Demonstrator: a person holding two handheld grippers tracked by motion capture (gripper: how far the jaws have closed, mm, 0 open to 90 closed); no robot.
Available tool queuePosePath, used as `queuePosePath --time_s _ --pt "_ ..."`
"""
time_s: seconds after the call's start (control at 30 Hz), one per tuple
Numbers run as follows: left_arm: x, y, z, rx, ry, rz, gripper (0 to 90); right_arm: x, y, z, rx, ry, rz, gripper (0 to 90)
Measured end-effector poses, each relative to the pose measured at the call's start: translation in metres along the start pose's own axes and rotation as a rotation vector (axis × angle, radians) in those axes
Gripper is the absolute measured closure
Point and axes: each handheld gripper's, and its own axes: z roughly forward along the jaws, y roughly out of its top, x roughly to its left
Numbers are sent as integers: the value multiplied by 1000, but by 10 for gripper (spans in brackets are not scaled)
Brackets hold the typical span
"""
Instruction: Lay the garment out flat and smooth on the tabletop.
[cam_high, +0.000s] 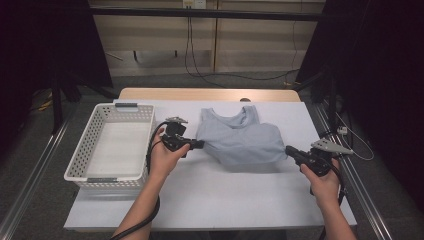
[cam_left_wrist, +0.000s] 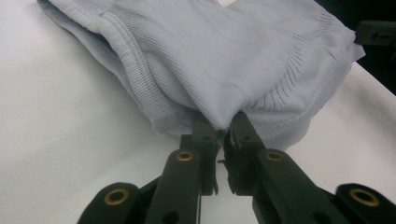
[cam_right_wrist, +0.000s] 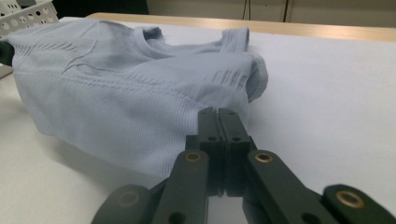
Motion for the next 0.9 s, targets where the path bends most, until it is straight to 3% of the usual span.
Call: queuePosePath --time_s 0.37,0.9 --pt "-2 -4 15 25 9 9 835 -6 -11 10 62 -39 -3 895" --pt "0 -5 27 15 27 21 826 -9 -18 23 116 -74 -31 891"
